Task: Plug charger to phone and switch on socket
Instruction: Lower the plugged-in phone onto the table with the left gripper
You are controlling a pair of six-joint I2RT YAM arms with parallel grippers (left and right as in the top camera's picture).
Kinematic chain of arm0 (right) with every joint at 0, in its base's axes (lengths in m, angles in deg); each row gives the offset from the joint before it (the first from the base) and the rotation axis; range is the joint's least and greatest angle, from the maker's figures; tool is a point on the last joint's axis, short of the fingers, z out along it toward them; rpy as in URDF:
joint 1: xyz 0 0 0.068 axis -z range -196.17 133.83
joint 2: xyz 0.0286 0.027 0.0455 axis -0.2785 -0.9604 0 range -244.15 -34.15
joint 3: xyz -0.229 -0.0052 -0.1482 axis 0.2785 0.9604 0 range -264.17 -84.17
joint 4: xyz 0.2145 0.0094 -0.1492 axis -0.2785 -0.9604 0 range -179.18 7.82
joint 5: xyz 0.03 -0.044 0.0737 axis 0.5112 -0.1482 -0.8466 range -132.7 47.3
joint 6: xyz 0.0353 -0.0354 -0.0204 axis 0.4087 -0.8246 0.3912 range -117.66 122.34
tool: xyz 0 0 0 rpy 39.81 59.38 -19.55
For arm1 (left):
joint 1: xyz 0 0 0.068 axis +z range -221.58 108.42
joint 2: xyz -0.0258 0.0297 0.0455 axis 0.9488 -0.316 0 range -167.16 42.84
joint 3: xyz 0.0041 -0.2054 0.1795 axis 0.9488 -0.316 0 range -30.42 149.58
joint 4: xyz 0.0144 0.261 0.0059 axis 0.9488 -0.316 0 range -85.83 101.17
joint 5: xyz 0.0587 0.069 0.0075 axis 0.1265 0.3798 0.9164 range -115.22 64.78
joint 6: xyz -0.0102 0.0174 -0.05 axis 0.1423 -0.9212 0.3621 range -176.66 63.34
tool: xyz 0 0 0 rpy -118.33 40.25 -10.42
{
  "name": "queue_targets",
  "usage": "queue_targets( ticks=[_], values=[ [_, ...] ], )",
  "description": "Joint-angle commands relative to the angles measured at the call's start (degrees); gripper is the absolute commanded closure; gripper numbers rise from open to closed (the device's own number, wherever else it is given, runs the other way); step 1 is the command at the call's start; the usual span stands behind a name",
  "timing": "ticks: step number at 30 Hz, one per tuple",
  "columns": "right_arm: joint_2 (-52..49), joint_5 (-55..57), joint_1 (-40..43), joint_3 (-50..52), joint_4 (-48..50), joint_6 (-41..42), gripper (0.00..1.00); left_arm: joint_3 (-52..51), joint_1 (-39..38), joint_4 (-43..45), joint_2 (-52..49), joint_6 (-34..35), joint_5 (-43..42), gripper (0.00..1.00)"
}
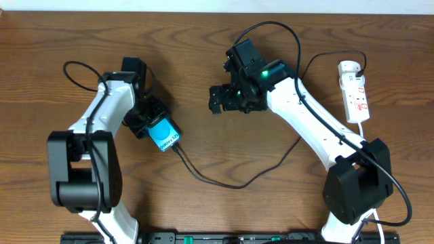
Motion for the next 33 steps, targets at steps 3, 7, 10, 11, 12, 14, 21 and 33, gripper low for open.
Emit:
queue_targets(
  ticks=[3, 7, 10, 11, 12, 14, 21, 33],
  values=[
    [0.07, 1.14, 0.33, -0.57, -0.42, -1.31, 0.01, -0.13, -0.07, 0.44, -0.90, 1.86, 2.47, 0.93],
    [0.07, 1.11, 0.33, -0.57, -0.70, -1.31, 0.01, -0.13, -0.07, 0.42, -0.92, 2.01, 4.17, 0.93],
    [0.07, 1.11, 0.28, -0.57, -0.83, -1.31, 0.01, -0.13, -0.07, 0.42, -0.92, 2.01, 4.20, 0.93],
    [0.07, 1.11, 0.28, -0.57, -0.83, -1.29, 0.01, -0.13, -0.07, 0.44, -0.92, 2.01, 4.24, 0.93],
    [0.07, 1.11, 0.28, -0.57, -0.83, -1.29, 0.01, -0.13, -0.07, 0.42, -0.92, 2.03, 4.44, 0.92],
    [0.07, 1.11, 0.28, -0.57, -0.90, -1.31, 0.01, -0.13, -0.17, 0.42, -0.92, 2.03, 5.11, 0.93],
    [0.07, 1.11, 0.28, -0.57, -1.05, -1.29, 0.01, -0.13, -0.66, 0.42, -0.92, 2.05, 5.25, 0.93],
    [0.07, 1.11, 0.28, -0.57, -1.46, -1.31, 0.01, -4.00, -1.29, 3.87, -0.92, 2.97, 5.44, 0.93]
  ],
)
